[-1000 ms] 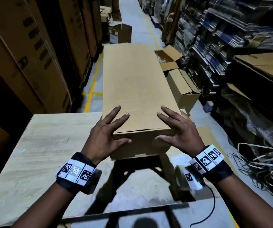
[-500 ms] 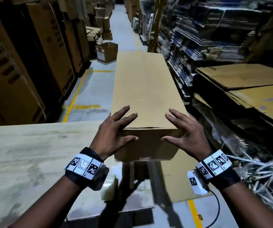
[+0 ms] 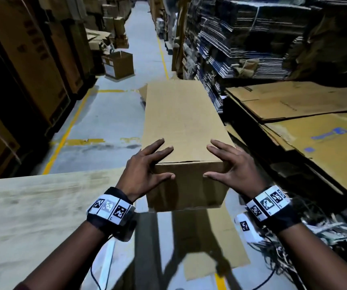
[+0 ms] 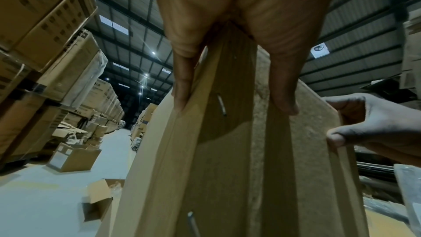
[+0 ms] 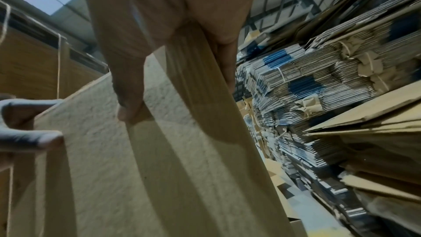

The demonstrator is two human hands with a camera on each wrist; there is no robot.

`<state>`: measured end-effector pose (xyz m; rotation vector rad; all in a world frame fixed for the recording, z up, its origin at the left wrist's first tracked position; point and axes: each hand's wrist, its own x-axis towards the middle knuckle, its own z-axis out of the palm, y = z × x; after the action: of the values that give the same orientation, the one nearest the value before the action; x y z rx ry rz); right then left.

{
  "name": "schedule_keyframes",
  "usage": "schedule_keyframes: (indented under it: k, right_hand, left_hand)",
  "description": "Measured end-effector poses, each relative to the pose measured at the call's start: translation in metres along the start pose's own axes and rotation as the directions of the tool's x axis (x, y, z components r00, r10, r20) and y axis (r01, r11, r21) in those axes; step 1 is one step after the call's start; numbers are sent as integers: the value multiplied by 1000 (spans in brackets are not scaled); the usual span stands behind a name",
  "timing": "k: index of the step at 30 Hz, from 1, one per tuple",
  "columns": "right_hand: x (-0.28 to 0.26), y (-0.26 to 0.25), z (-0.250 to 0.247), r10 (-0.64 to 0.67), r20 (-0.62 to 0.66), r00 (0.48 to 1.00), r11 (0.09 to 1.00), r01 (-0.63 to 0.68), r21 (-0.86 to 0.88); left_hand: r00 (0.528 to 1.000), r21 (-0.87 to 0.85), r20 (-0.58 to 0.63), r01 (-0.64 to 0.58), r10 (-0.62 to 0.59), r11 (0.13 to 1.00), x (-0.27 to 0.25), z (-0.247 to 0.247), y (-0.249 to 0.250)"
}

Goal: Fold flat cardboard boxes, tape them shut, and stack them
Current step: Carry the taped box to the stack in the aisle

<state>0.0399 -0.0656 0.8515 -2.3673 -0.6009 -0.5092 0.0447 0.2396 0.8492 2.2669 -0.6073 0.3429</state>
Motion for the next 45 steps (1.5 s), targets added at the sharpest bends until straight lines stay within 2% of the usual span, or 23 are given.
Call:
schedule_keyframes:
  k: [5, 8, 14, 19, 24, 27, 35, 40, 45]
  right_hand:
    - [36, 70, -33, 1, 40, 999, 1000, -1, 4]
    - [55, 112, -36, -27, 49, 998, 1000, 28, -10]
    - [102, 209, -27, -45, 153, 987, 999, 41, 26]
    - [150, 276, -5, -42, 179, 983, 999, 38, 24]
    - [224, 341, 50, -35, 154, 987, 997, 23, 77]
    - [284, 387, 102, -25, 156, 987, 999, 18, 48]
    - [446, 506, 236, 25, 172, 985, 1000, -27, 9]
    - [480, 568, 296, 72, 172, 982, 993, -55, -101]
    - [476, 625, 353, 187, 201, 962, 976, -159, -147]
  left_hand:
    - [999, -3, 3, 36, -36, 999, 64, 46, 2]
    - [998, 3, -2, 58, -58, 998, 93, 71, 2]
    - [990, 47, -35, 141, -140, 989, 145, 118, -7]
    - [985, 36, -16, 171, -171, 985, 200, 151, -48]
    - [984, 60, 11, 176, -177, 983, 279, 174, -137]
    - [987, 61, 31, 158, -160, 986, 336, 189, -213]
    - [989, 56, -13, 149, -149, 987, 483, 218, -405]
    - [986, 53, 16, 167, -168, 985, 530, 272, -492]
    - [983, 61, 67, 169, -173, 984, 541, 323, -552]
